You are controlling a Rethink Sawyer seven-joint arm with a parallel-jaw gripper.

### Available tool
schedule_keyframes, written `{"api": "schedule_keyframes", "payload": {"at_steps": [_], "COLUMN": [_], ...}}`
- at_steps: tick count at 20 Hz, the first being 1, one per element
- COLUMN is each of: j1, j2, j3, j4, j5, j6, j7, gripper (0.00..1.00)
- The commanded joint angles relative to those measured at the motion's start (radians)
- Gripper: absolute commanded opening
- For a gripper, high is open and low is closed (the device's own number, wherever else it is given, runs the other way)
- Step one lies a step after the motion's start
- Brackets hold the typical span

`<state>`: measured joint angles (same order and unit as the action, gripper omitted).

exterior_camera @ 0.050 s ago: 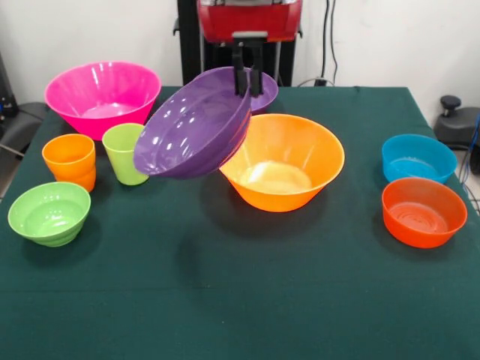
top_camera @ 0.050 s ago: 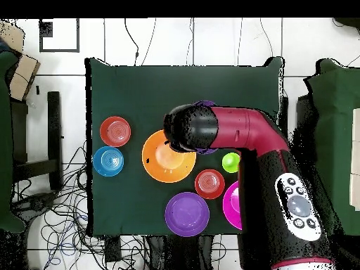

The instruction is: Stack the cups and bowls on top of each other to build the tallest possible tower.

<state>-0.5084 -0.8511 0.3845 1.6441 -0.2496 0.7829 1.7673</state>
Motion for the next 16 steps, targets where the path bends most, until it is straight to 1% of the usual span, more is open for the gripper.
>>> {"api": "schedule_keyframes", "payload": {"at_steps": [1, 4, 11, 16], "j1": [0.079, 0.111, 0.205, 0.222], "j2": [-0.013, 0.000, -0.014, -0.013], "j3": [-0.010, -0.032, -0.114, -0.140], "j4": [0.173, 0.199, 0.266, 0.325], "j5": [-0.010, -0.015, -0.026, -0.030], "j6": [-0.118, -0.179, -0.268, -0.352], "j7": [0.139, 0.182, 0.243, 0.235], "gripper": [0.00, 0.00, 0.00, 0.00]}}
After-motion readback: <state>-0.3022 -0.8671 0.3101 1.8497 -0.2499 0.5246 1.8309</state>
